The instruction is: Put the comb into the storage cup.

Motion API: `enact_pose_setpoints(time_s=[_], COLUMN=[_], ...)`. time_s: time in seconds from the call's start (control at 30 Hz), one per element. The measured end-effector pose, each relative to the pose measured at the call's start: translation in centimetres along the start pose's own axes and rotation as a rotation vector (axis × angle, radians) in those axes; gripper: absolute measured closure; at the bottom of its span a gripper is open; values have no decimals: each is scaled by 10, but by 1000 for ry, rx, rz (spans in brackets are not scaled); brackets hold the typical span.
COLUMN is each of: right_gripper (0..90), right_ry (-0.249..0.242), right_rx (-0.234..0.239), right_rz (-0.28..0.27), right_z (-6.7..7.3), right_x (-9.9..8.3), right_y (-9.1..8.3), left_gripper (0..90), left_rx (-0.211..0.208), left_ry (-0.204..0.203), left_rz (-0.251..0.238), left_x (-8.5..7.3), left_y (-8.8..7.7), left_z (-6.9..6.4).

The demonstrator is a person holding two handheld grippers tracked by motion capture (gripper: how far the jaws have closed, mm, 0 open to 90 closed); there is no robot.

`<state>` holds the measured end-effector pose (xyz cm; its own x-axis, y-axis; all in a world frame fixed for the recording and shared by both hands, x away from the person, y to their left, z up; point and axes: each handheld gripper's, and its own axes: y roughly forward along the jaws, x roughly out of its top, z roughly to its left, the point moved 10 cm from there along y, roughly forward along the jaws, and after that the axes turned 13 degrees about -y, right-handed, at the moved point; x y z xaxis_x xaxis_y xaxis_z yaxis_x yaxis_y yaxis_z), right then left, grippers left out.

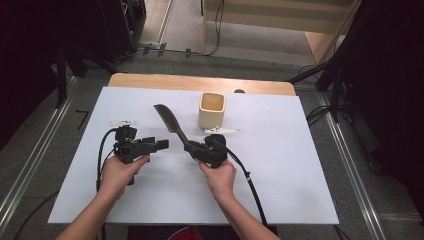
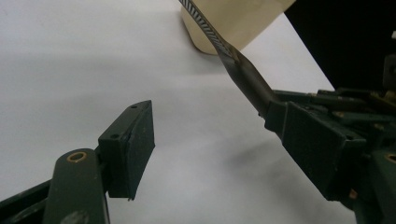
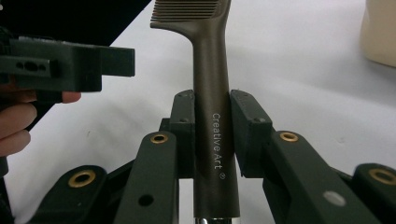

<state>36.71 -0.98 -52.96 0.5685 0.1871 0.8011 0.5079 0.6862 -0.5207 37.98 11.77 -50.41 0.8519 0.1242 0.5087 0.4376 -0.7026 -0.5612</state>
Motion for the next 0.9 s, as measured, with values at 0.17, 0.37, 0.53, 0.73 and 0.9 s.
enact_pose_setpoints(time_s=[0.17,0.37,0.53,0.73,0.9], right_gripper=[702,702,702,702,702], right_ry=[23,36,40,45,47], right_rx=[-11,-10,-16,-13,-4], right_rz=[-12,-37,-49,-66,-74], right_z=[-1,3,8,11,14], right_x=[0,3,4,6,7], right_y=[5,11,15,16,17], left_gripper=[272,272,272,271,283], left_rx=[-2,-1,-5,-6,-23], left_ry=[-19,-12,-47,-67,-89], left_rz=[-28,-51,-68,-81,-70], left_x=[7,13,16,20,20], left_y=[3,8,13,16,19], left_z=[-2,-6,-4,-4,-7])
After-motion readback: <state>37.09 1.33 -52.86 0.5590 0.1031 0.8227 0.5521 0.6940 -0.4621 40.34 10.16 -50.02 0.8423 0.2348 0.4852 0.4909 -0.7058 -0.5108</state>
